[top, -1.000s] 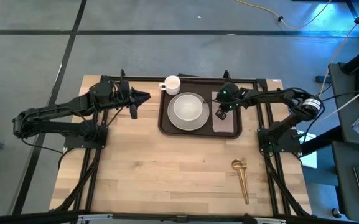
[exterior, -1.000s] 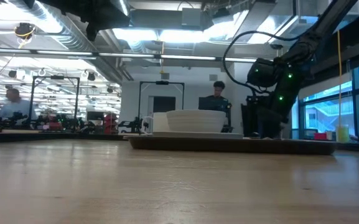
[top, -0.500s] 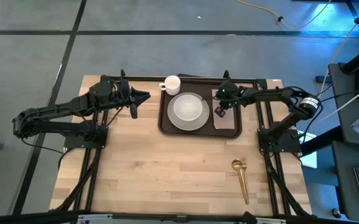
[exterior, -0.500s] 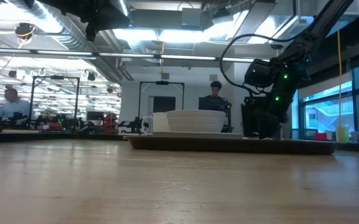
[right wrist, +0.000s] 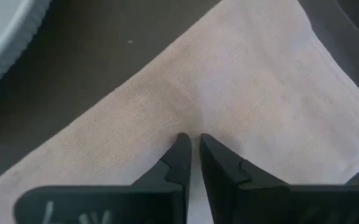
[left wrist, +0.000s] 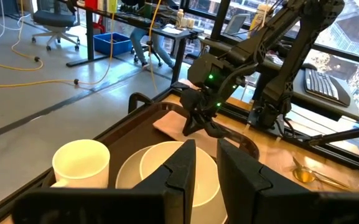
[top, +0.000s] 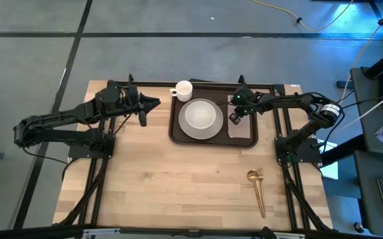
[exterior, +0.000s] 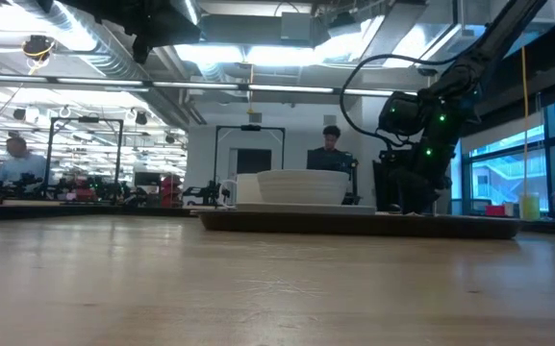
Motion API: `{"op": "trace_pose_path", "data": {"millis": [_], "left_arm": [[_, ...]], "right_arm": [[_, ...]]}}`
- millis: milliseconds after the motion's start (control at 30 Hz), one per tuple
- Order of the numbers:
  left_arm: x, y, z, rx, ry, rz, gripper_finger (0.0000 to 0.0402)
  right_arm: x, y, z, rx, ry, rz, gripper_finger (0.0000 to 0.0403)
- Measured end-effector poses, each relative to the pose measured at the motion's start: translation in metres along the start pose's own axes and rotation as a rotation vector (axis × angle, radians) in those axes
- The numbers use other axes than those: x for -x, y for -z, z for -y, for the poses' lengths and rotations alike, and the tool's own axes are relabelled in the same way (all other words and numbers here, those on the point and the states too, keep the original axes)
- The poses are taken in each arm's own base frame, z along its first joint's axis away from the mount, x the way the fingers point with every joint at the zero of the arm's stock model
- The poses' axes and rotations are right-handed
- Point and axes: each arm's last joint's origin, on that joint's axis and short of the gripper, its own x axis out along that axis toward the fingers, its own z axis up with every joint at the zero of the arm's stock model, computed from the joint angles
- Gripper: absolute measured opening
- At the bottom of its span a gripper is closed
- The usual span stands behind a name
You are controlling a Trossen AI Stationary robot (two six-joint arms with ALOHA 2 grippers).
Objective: Set up tray
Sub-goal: Put the brown napkin to the right of the gray plate on the black serving tray, then put the gold spoon to the right of the gray plate on the brown napkin on the black serving tray
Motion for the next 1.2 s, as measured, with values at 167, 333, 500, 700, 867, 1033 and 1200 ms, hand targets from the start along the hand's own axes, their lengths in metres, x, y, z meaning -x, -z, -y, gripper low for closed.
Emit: {"op": "trace_pose_path", "data": {"millis": [167, 333, 500, 700, 867, 1033, 1200], "left_arm": [[0.000, 0.000, 0.000, 0.000, 0.000, 0.000, 0.0059], [0.000, 0.000, 0.000, 0.000, 0.000, 0.000, 0.0059], [0.000, 0.000, 0.000, -0.008, 0.000, 0.001, 0.0061], [0.000, -0.002, 0.000, -0.052, 0.004, 0.017, 0.0071], [0.000, -0.002, 0.000, -0.053, 0.004, 0.017, 0.0077], [0.000, -0.002, 0.001, -0.054, 0.005, 0.016, 0.0079], [0.000, -0.002, 0.001, -0.054, 0.005, 0.016, 0.0080]], "right_arm": [[0.006, -0.001, 0.000, -0.070, -0.024, 0.017, 0.0044], [0.023, -0.007, 0.000, -0.135, -0.060, 0.030, 0.0045], [0.055, -0.025, -0.005, -0.212, -0.346, 0.034, 0.0056], [0.088, -0.050, -0.031, -0.186, -0.754, 0.049, 0.0061], [0.111, -0.057, -0.065, -0.189, -0.776, 0.045, 0.0103], [0.130, -0.045, -0.102, -0.231, -0.738, -0.082, 0.0184], [0.144, -0.012, -0.138, -0.318, -0.628, -0.313, 0.0249]]}}
